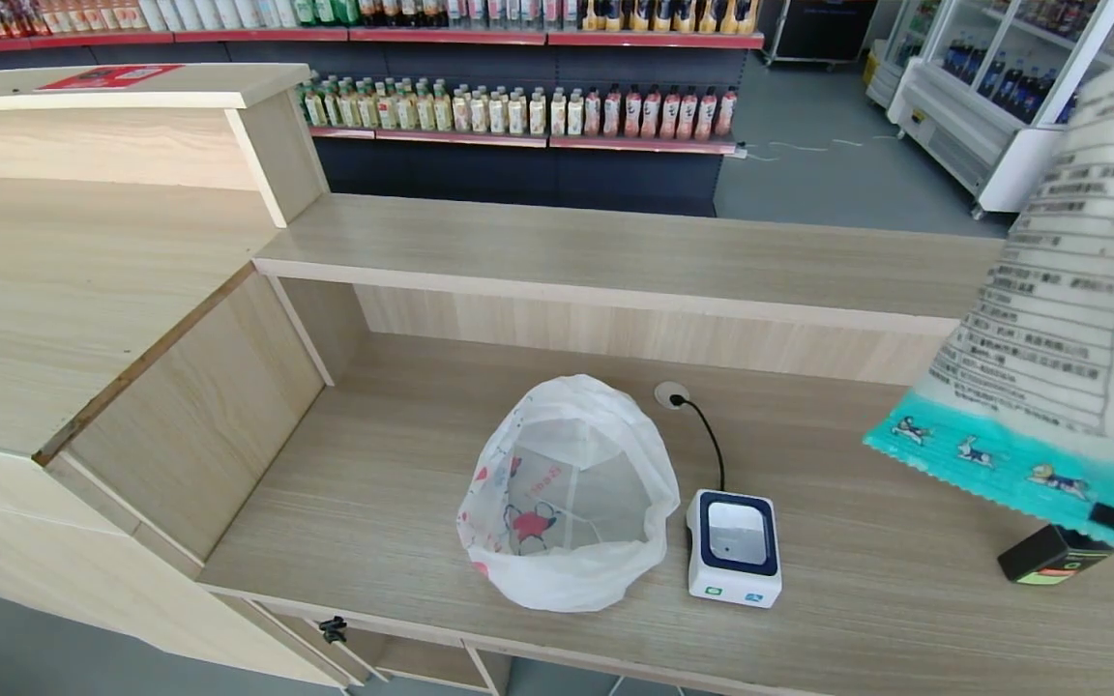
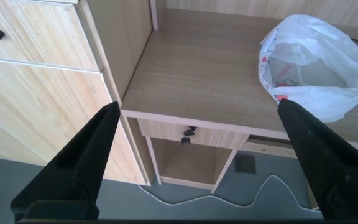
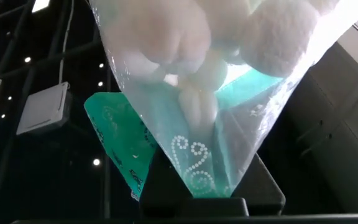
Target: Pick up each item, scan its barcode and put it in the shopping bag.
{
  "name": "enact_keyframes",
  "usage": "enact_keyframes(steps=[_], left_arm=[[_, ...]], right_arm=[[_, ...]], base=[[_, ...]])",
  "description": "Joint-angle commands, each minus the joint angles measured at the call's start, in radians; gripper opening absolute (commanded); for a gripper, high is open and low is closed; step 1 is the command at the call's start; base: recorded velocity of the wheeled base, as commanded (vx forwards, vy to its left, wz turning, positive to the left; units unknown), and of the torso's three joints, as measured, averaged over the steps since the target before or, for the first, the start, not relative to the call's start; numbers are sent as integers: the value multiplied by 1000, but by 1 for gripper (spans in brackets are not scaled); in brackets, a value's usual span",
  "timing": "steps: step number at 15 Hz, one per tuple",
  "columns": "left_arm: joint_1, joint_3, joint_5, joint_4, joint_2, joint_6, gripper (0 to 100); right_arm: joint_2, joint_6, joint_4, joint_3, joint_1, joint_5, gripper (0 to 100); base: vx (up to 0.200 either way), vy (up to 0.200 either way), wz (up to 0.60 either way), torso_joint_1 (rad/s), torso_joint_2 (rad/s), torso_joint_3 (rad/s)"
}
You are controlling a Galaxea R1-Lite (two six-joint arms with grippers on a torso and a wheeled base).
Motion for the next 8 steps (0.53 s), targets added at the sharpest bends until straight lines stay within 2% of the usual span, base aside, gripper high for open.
enact_keyframes(steps=[1, 4, 8], left_arm=[[0, 0, 0, 0, 0, 0, 100], [0, 0, 0, 0, 0, 0, 100], [0, 0, -2, 0, 0, 0, 100]], right_arm=[[-102, -2, 1, 59, 17, 17, 0], [-108, -14, 1, 108, 73, 17, 0], [-93, -34, 1, 107, 74, 16, 0]], base=[[0, 0, 0, 0, 0, 0], [0, 0, 0, 0, 0, 0], [0, 0, 0, 0, 0, 0]])
